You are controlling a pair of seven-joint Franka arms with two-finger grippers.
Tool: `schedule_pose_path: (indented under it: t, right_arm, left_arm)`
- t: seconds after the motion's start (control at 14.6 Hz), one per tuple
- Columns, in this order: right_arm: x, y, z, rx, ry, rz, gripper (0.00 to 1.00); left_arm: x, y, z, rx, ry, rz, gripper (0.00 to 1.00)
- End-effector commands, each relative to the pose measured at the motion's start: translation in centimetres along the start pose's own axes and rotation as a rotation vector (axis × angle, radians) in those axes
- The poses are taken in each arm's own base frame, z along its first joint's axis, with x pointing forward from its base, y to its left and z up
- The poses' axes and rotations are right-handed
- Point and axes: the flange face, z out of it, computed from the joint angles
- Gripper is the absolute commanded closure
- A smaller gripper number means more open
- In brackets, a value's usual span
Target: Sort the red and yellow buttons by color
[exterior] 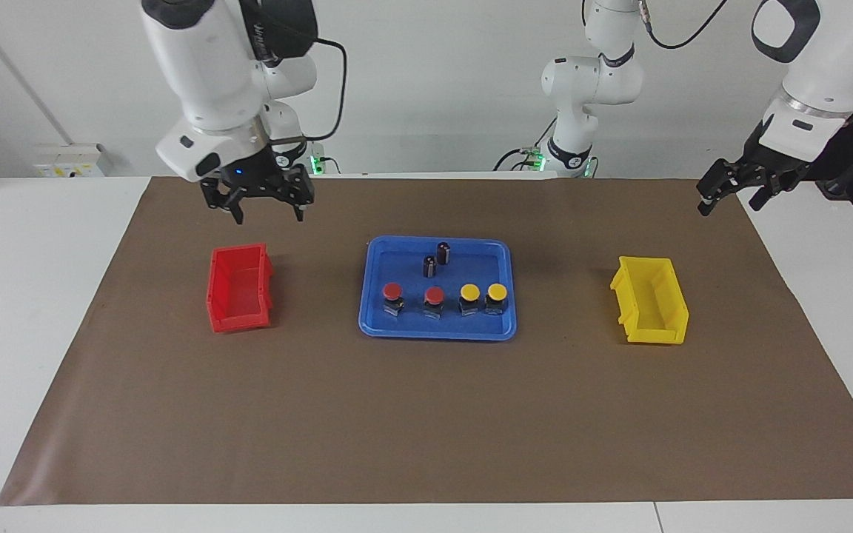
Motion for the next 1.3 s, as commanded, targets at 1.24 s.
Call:
schedule_pose_path:
  t: [1.24]
  right_arm:
    - [-2.6,-11.2,21.7,0.038,0.052,0.037,0.07]
  left_arm:
    - [-2.1,6.6,2.9,-0.025,0.060,0.082,0.00]
